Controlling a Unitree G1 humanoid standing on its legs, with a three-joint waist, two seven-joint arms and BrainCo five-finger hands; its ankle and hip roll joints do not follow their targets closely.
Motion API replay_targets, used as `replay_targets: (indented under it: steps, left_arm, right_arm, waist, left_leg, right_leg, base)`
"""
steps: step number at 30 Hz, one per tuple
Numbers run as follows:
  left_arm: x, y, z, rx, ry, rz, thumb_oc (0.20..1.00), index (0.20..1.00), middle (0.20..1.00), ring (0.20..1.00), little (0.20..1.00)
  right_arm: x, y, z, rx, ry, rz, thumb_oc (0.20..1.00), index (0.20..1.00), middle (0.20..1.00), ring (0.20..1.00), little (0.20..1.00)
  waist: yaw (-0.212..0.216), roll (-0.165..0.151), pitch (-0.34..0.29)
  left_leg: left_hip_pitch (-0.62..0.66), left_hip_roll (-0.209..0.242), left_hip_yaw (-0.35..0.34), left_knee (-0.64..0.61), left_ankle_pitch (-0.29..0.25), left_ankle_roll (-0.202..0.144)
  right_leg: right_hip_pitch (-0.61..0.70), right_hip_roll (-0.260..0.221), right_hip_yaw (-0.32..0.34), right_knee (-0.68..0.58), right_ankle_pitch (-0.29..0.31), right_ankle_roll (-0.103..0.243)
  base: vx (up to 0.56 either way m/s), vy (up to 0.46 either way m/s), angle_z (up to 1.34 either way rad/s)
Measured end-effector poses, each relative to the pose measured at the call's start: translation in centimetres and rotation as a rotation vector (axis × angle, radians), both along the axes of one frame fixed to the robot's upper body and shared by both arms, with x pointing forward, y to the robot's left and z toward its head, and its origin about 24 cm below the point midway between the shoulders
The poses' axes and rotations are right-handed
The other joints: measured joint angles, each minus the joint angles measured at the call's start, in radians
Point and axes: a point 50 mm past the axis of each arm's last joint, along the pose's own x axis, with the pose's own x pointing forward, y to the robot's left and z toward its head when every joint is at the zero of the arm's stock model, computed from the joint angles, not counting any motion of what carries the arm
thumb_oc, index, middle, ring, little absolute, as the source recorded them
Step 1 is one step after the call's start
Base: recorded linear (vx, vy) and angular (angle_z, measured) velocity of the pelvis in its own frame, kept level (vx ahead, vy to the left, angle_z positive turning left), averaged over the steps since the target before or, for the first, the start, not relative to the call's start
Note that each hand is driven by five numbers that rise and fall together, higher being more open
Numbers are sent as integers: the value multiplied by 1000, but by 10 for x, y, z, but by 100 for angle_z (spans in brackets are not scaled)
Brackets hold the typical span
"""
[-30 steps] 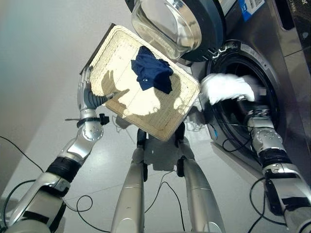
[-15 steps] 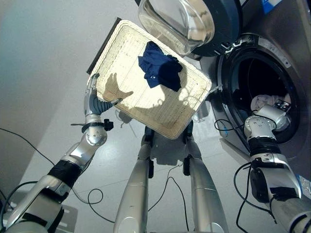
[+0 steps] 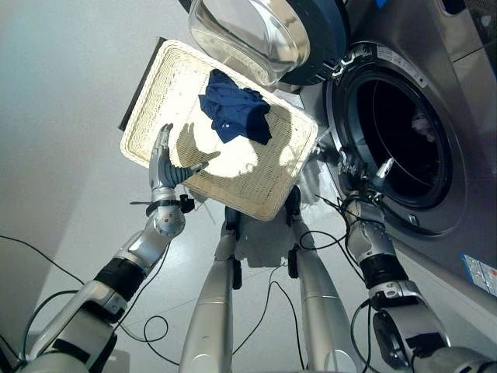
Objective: Put the clothes into the washing machine.
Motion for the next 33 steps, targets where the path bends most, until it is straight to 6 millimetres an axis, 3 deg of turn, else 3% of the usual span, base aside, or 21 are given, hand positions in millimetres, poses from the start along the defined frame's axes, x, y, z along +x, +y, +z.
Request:
replay_targets:
  steps: [1,6,7,8,9,10,16,18,20,22,25,29,33]
  left_arm:
    - [3,3,10,18,-21,14,1000,1000,1000,1000,1000]
    - [19,-3,34,94,-42,41,1000,1000,1000,1000,1000]
    - [26,-10,48,121,-59,52,1000,1000,1000,1000,1000]
    - [27,-12,52,119,-69,67,1000,1000,1000,1000,1000]
    - [27,-12,52,119,-69,67,1000,1000,1000,1000,1000]
    - [29,-11,55,115,-74,106,1000,1000,1000,1000,1000]
    - [35,-4,34,129,5,294,1000,1000,1000,1000,1000]
    - [37,-1,35,140,26,327,1000,1000,1000,1000,1000]
    - [40,1,39,146,38,347,1000,1000,1000,1000,1000]
    - [51,12,48,194,123,416,1000,1000,1000,1000,1000]
    - [58,28,59,250,230,499,1000,1000,1000,1000,1000]
    - [62,35,60,283,311,545,1000,1000,1000,1000,1000]
    - [62,50,80,272,309,634,1000,1000,1000,1000,1000]
  right_arm:
    - [-1,-12,10,-26,-46,-86,1000,1000,1000,1000,1000]
    - [4,-20,18,-100,-56,-143,1000,1000,1000,1000,1000]
    - [6,-8,22,-246,-64,-102,1000,1000,1000,1000,1000]
    - [6,5,20,-393,-49,-45,1000,1000,1000,1000,1000]
    - [6,5,20,-393,-49,-45,1000,1000,1000,1000,1000]
    - [3,23,18,-590,-43,36,1000,1000,1000,1000,1000]
    - [-23,52,-29,-1349,104,270,1000,1000,1000,1000,1000]
    - [-26,56,-36,-1484,119,322,1000,1000,1000,1000,1000]
    - [-29,56,-38,-1516,117,340,1000,1000,1000,1000,1000]
    - [-34,63,-44,-1569,102,413,1000,1000,1000,1000,1000]
    - [-43,69,-53,-1584,83,473,1000,1000,1000,1000,1000]
    - [-52,72,-65,-1599,97,516,1000,1000,1000,1000,1000]
    - [-60,75,-68,-1598,72,533,1000,1000,1000,1000,1000]
  waist:
    - [-1,0,0]
    - [-3,0,0]
    - [-17,0,0]
    - [-28,0,0]
    - [-28,0,0]
    - [-36,0,0]
    - [-85,-5,-2]
    - [-110,-10,-3]
    - [-126,-15,-3]
    - [-159,-53,-8]
    - [-216,-76,-12]
    - [-248,-81,-14]
    - [-280,-82,-14]
  left_leg:
    - [2,1,1,0,1,-1]
    - [2,4,9,0,0,-2]
    - [-3,4,21,0,0,-2]
    - [-7,3,26,1,-1,-2]
    - [-7,3,26,1,-1,-2]
    - [-14,3,30,3,-3,-3]
    - [-42,20,82,58,-48,-3]
    - [-60,25,103,91,-71,-1]
    - [-72,29,114,114,-86,1]
    - [-90,34,140,158,-118,2]
    - [-113,36,164,192,-144,8]
    - [-117,51,183,249,-190,9]
    - [-136,60,184,271,-200,6]
  right_leg:
    - [1,1,0,0,4,-6]
    - [-2,3,2,0,6,-8]
    - [-12,4,12,3,7,-7]
    - [-19,5,18,4,7,-7]
    - [-19,5,18,4,7,-7]
    - [-28,6,25,4,5,-3]
    - [-59,29,78,13,6,-2]
    - [-74,36,98,20,6,1]
    - [-86,41,108,26,6,2]
    - [-113,56,150,47,4,6]
    - [-141,58,163,63,-1,11]
    - [-144,70,163,76,-1,9]
    - [-159,76,161,84,-3,5]
  base:
    - [2,31,-3]
    - [6,50,-4]
    - [9,47,-11]
    - [9,47,-11]
    - [5,12,-11]
    - [34,19,-13]
    - [46,22,-23]
    - [47,19,-28]
    - [65,42,-28]
    - [69,48,-42]
    - [106,54,-28]
    - [41,3,-30]
    - [43,-27,-6]
